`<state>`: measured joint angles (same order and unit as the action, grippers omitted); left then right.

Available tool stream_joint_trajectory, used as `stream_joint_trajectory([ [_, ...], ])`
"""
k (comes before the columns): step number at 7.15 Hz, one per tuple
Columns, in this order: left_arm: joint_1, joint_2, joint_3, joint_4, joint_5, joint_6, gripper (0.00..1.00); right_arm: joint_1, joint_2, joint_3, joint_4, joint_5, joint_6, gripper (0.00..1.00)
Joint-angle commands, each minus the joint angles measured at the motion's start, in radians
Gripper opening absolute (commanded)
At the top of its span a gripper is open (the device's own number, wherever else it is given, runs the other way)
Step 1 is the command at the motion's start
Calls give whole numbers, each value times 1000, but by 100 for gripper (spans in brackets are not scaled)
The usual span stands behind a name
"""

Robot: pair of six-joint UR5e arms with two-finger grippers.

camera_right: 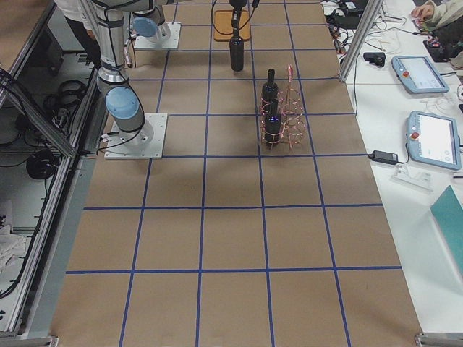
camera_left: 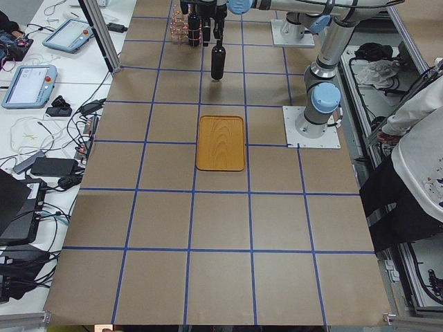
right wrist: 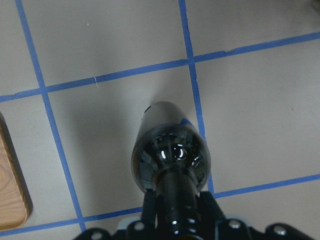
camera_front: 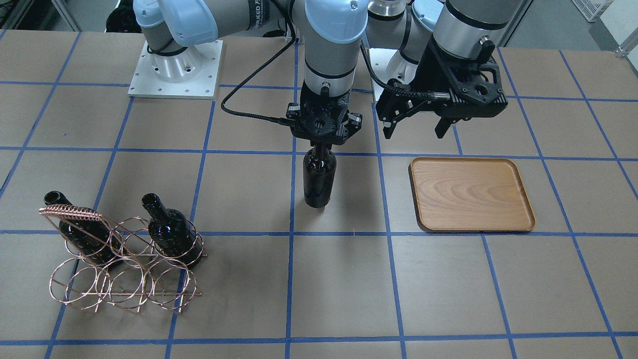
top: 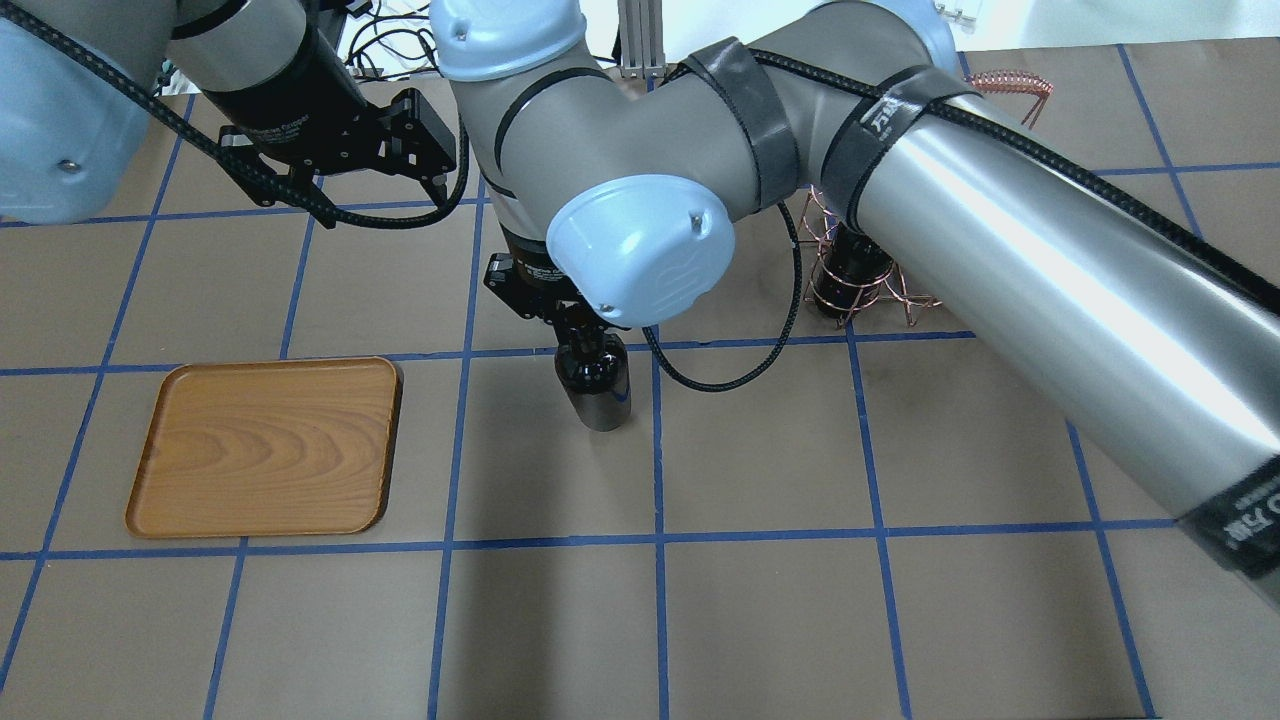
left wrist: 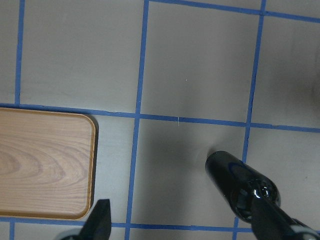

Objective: Take wine from basket and place on tray
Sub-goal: 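Set the bottle upright on the table and open the right gripper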

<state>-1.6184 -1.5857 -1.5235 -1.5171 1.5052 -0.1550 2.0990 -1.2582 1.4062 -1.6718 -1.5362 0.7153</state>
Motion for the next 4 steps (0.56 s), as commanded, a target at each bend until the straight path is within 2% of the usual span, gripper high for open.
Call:
stream_joint_trajectory([
  [1, 0, 1, -1, 0, 0, 0, 100, 3, 3, 19, 1, -2, 9, 17],
  [2, 0, 1, 0, 0, 1, 0, 100, 3, 5, 22, -2, -1, 7, 27],
  [4, 0, 1, -1, 2, 0, -1, 100, 3, 3, 22, 6, -1, 10, 99],
])
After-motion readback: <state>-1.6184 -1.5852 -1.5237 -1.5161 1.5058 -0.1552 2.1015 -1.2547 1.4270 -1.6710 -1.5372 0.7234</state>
